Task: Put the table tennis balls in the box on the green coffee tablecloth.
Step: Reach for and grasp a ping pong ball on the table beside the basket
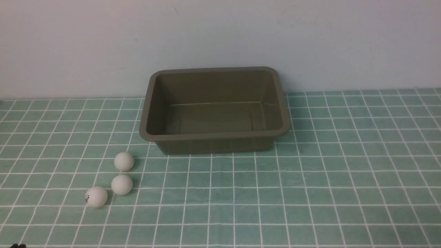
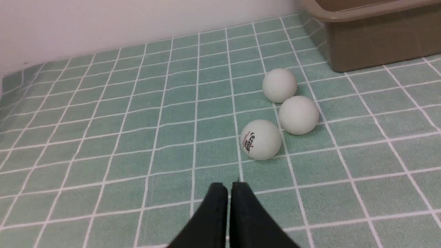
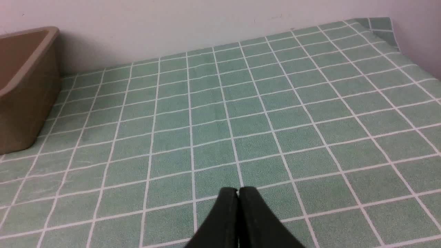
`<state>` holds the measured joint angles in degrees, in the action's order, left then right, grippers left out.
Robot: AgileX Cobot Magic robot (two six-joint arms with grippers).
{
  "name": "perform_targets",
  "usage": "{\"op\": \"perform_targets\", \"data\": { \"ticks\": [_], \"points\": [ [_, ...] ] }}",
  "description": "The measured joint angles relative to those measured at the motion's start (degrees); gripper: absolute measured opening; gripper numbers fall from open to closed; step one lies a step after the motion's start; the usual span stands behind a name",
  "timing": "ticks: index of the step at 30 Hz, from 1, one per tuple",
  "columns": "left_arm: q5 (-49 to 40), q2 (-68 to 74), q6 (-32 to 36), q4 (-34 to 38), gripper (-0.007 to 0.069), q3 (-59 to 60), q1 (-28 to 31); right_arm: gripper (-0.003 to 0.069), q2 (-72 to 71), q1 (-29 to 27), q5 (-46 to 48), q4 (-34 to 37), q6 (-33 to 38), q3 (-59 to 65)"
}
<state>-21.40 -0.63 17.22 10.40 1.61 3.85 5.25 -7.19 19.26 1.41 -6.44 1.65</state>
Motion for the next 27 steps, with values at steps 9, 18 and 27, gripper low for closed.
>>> {"op": "perform_targets", "data": {
  "ticks": [9,18,27],
  "points": [
    [0.0,0.0,0.0,0.0,-0.0004,0.0,0.0,-0.001,0.0,0.0,0.0,0.0,0.0,0.0],
    [0.0,0.0,0.0,0.0,-0.0004,0.0,0.0,-0.001,0.0,0.0,0.0,0.0,0.0,0.0],
    [-0.1,0.0,-3.7,13.9,-0.0004,0.0,0.0,-0.001,0.0,0.0,0.0,0.0,0.0,0.0]
  ]
}}
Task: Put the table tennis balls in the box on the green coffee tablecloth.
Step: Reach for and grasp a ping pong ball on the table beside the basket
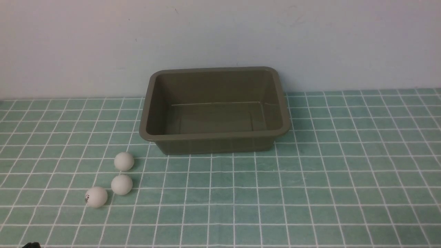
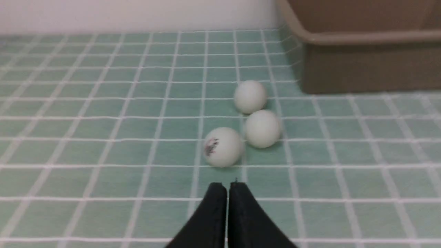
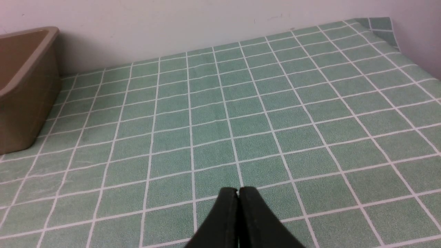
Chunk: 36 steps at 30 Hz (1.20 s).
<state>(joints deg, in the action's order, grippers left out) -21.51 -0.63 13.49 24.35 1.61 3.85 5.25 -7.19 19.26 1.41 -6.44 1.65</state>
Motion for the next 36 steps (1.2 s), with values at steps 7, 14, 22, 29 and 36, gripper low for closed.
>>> {"op": "perform_targets", "data": {
  "ticks": [7,14,22,29,36],
  "points": [
    [5.2,0.0,2.5,15.9,-0.0004,0.0,0.0,-0.001,0.0,0.0,0.0,0.0,0.0,0.0],
    [10.2,0.0,3.1,28.3,-0.0004,0.0,0.0,-0.001,0.0,0.0,0.0,0.0,0.0,0.0],
    [19.7,0.0,2.7,55.3,-0.0004,0.0,0.0,-0.001,0.0,0.0,0.0,0.0,0.0,0.0],
    [26.9,0.0,9.8,63.3,-0.0004,-3.7,0.0,-0.001,0.0,0.0,0.0,0.0,0.0,0.0],
    [17.0,1.3,40.1,43.2,-0.0004,-23.9,0.0,-0.001,0.0,0.0,0.0,0.0,0.0,0.0]
  ]
}}
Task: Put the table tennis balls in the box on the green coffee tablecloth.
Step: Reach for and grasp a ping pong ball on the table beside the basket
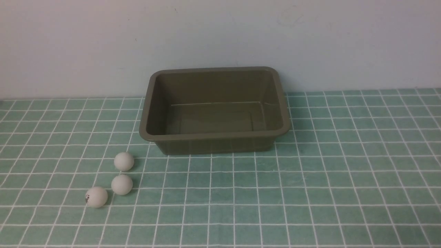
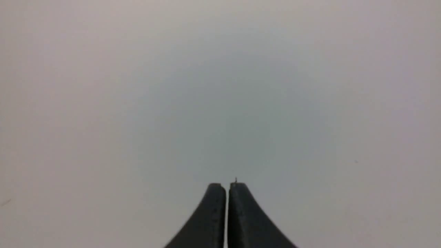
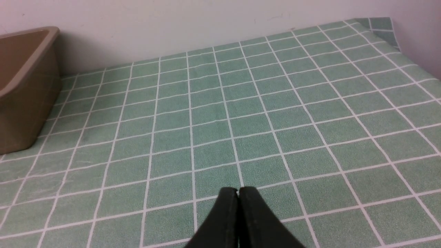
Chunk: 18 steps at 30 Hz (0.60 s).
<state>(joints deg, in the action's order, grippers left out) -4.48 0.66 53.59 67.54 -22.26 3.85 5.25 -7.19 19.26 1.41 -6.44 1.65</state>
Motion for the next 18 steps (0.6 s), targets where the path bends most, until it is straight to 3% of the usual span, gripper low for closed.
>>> {"op": "perform_targets", "data": {
  "ticks": [3,7,13,18],
  "points": [
    [-9.6,6.8,5.0,-1.9,-0.0004,-5.6,0.0,-0.001,0.0,0.0,0.0,0.0,0.0,0.0],
    [-18.8,20.6,4.1,-6.6,-0.0004,-8.4,0.0,-0.001,0.0,0.0,0.0,0.0,0.0,0.0],
    [-21.3,45.8,-9.5,-18.6,-0.0004,-12.2,0.0,-0.001,0.0,0.0,0.0,0.0,0.0,0.0],
    [-28.5,67.2,-24.6,-34.1,-0.0004,-21.7,0.0,-0.001,0.0,0.0,0.0,0.0,0.0,0.0]
  ]
}}
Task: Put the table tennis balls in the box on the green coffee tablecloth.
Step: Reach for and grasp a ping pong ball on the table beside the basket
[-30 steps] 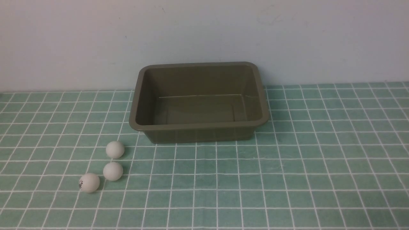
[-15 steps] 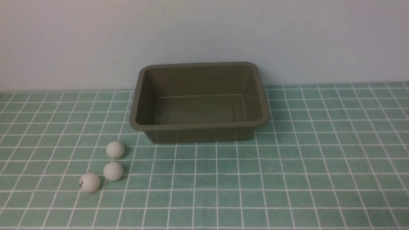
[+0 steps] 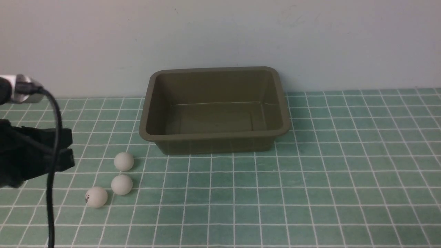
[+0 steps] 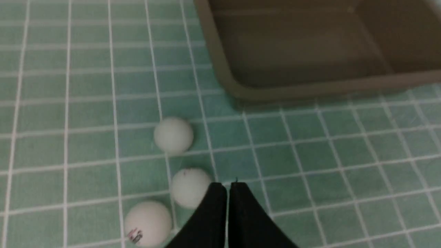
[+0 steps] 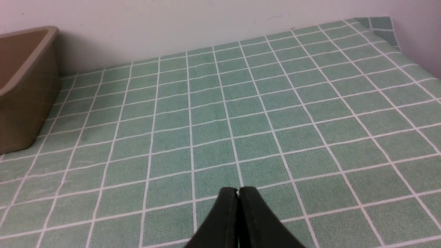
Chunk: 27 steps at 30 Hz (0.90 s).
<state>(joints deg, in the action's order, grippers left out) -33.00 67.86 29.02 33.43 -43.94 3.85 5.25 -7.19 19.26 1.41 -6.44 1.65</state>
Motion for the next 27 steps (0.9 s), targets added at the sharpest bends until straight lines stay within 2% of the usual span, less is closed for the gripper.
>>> {"op": "perform_targets", "data": {
  "ticks": [5,9,15,20,22,24,27],
  "points": [
    [-12.6,16.0,-13.3,-18.8,0.0004,-11.5,0.0,-0.001,0.0,0.0,0.0,0.0,0.0,0.0],
    [-20.5,23.7,-18.2,-25.9,0.0048,-19.5,0.0,-0.001,0.0,0.0,0.0,0.0,0.0,0.0],
    [-23.7,26.5,-18.7,-26.2,0.0195,-22.3,0.0,-0.001,0.0,0.0,0.0,0.0,0.0,0.0],
    [-23.5,26.5,-18.7,-24.5,0.0402,-22.4,0.0,-0.001,0.0,0.0,0.0,0.0,0.0,0.0],
    [-22.8,26.8,-18.7,-23.8,0.0452,-22.4,0.0,-0.001,0.0,0.0,0.0,0.0,0.0,0.0],
    [-22.0,27.7,-18.4,-23.2,0.0487,-22.4,0.0,-0.001,0.0,0.0,0.0,0.0,0.0,0.0],
    [-21.7,30.4,-17.3,-22.3,0.05,-22.4,0.0,-0.001,0.0,0.0,0.0,0.0,0.0,0.0]
  ]
}}
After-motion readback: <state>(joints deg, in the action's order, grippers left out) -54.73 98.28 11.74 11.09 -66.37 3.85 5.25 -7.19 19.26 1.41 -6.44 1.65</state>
